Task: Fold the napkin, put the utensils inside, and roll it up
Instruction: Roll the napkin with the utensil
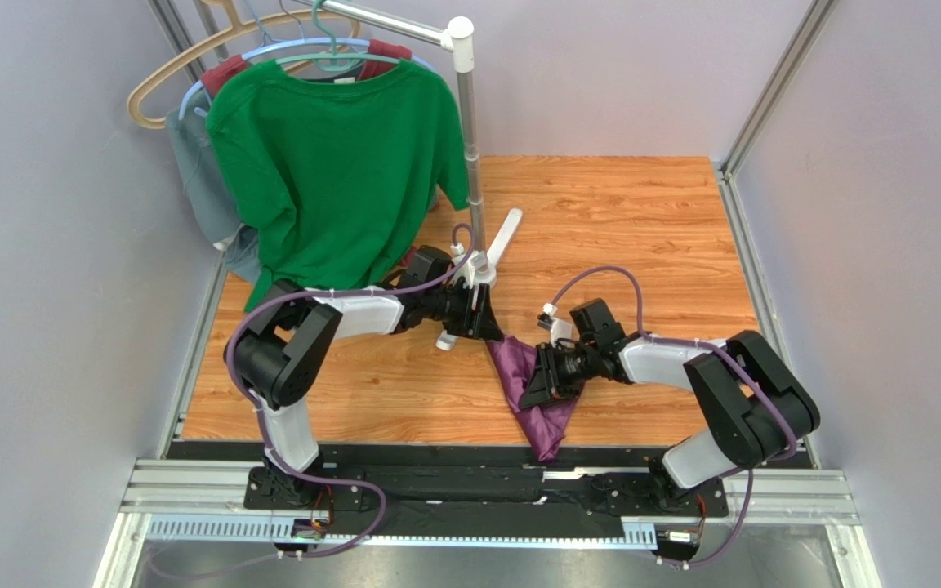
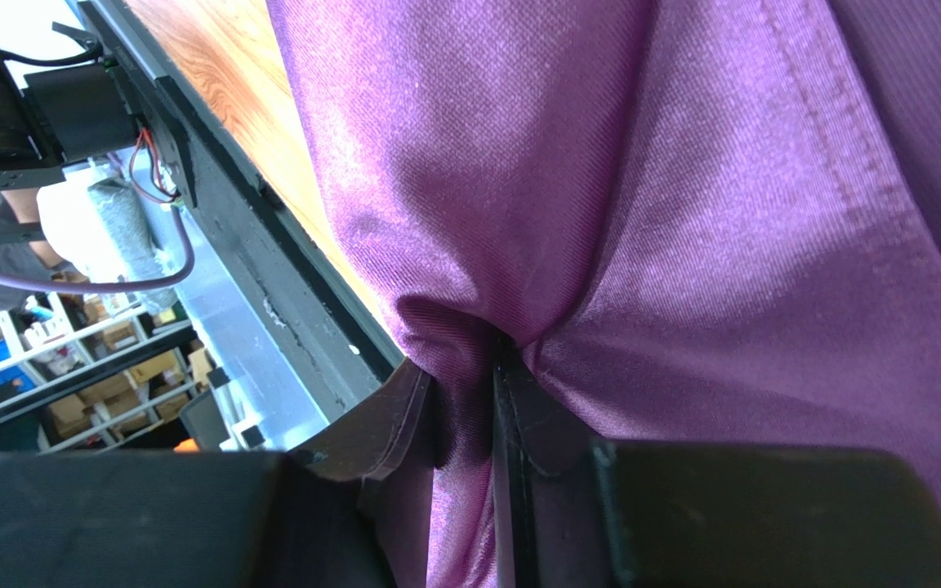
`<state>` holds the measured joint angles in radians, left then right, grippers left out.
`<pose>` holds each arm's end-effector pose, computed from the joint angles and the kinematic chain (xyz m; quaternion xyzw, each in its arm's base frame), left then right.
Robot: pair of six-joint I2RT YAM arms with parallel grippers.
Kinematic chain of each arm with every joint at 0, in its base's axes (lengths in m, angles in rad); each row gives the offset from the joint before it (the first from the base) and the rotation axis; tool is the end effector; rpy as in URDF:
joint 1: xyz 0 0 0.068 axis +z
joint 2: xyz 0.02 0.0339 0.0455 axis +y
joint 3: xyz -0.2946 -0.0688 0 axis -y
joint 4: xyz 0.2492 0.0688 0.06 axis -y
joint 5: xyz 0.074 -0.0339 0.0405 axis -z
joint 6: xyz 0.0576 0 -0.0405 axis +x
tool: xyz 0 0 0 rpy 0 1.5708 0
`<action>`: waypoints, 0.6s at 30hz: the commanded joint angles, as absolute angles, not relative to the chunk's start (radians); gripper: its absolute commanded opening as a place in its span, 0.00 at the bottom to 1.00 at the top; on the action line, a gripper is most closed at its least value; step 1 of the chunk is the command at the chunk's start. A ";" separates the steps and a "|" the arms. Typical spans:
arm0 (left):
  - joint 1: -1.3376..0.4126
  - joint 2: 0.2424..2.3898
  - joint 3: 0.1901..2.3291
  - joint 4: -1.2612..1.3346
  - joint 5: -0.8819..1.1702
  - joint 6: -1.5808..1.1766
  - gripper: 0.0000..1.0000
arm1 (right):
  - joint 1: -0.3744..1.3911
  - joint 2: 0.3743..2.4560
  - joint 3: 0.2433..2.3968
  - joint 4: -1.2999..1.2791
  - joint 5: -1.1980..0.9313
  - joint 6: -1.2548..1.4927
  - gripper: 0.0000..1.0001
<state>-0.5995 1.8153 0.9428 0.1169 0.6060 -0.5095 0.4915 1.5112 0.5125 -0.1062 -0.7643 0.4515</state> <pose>0.3000 -0.2448 0.1638 0.1576 0.8700 -0.4321 0.1774 0.1925 0.1483 0.1273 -0.1041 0.9009 0.4205 0.0260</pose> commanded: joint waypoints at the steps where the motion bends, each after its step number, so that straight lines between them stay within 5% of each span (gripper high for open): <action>1: -0.609 1.838 0.942 0.209 0.666 -0.545 0.57 | 0.491 1.548 0.511 -0.149 -0.718 0.416 0.15; 4: -0.620 1.851 0.948 0.213 0.670 -0.548 0.50 | 0.491 1.548 0.523 -0.158 -0.716 0.413 0.17; 10: -0.620 1.861 0.956 0.183 0.666 -0.555 0.00 | 0.491 1.490 0.589 -0.277 -0.684 0.377 0.32; 14: -0.618 1.848 0.963 0.134 0.624 -0.554 0.00 | 0.494 1.411 0.699 -0.418 -0.608 0.327 0.53; 18: -0.614 1.847 0.976 0.094 0.594 -0.563 0.00 | 0.546 1.335 0.791 -0.550 -0.474 0.316 0.57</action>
